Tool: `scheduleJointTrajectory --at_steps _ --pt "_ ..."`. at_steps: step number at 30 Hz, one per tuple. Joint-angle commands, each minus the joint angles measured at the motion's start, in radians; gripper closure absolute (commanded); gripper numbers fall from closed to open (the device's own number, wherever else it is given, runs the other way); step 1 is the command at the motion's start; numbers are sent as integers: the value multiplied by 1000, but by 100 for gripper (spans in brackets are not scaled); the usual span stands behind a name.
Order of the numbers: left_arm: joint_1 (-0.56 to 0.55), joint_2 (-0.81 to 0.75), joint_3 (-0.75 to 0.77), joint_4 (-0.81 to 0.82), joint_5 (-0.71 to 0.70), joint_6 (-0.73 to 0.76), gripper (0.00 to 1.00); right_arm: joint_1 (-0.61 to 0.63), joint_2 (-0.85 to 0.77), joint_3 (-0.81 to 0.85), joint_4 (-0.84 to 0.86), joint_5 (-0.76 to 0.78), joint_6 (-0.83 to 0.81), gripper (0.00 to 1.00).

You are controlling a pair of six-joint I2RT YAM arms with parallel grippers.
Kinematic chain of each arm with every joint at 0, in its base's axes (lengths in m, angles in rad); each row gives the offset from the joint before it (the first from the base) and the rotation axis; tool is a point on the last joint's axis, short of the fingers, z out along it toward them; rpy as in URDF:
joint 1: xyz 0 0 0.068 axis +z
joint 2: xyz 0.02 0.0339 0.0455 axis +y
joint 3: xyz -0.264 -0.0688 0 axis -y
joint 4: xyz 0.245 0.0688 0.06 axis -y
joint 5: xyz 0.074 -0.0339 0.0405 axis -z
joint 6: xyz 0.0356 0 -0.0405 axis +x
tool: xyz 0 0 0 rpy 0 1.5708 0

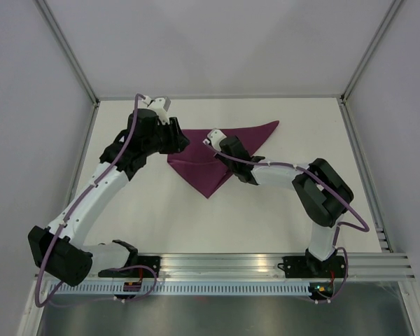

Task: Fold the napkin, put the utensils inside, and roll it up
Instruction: Fold the napkin

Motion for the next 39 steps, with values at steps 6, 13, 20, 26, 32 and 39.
scheduleJointTrajectory --at_steps 6,13,20,26,32,39 --pt "-9 54 -27 98 48 -51 53 -31 10 -2 7 -7 30 91" --pt "-16 92 -54 131 62 -58 53 -53 30 17 -26 -33 49 88" --pt "-17 111 -80 159 68 -61 52 -86 44 87 -99 -74 72 52" --pt "-19 120 -88 177 76 -66 52 -216 48 259 -271 -196 169 35" --pt "-22 123 -87 191 88 -67 52 -448 113 438 -472 -408 301 36" --pt "-28 137 -97 211 102 -74 52 -639 258 586 -573 -639 439 37"
